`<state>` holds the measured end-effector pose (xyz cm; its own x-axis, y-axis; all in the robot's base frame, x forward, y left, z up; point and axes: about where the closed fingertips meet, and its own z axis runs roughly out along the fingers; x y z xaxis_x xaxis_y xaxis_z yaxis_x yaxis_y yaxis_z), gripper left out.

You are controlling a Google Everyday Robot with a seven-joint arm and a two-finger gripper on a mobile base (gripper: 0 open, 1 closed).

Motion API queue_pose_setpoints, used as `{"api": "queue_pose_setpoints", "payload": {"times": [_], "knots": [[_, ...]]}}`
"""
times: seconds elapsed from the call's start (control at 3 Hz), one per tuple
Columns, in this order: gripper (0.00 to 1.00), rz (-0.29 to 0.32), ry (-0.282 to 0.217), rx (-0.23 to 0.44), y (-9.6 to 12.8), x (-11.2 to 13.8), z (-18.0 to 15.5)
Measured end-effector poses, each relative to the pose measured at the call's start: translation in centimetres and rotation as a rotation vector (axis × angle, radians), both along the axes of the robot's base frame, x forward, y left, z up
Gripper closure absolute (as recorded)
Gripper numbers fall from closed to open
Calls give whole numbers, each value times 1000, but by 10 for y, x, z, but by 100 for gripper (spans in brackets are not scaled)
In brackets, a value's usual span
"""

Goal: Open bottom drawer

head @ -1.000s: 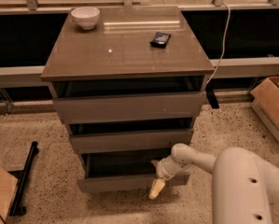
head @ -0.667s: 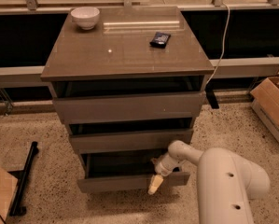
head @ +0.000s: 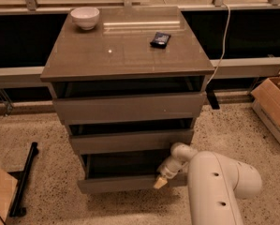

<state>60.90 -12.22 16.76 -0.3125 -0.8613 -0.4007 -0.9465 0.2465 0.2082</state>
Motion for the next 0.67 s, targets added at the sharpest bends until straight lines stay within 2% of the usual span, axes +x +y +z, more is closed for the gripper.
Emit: {"api": "queue_pose_setpoints", "payload": {"times": [0.33, 0.67], "knots": [[73, -32, 6, -36, -24, -15, 3], [59, -32, 6, -36, -24, -15, 3]]}}
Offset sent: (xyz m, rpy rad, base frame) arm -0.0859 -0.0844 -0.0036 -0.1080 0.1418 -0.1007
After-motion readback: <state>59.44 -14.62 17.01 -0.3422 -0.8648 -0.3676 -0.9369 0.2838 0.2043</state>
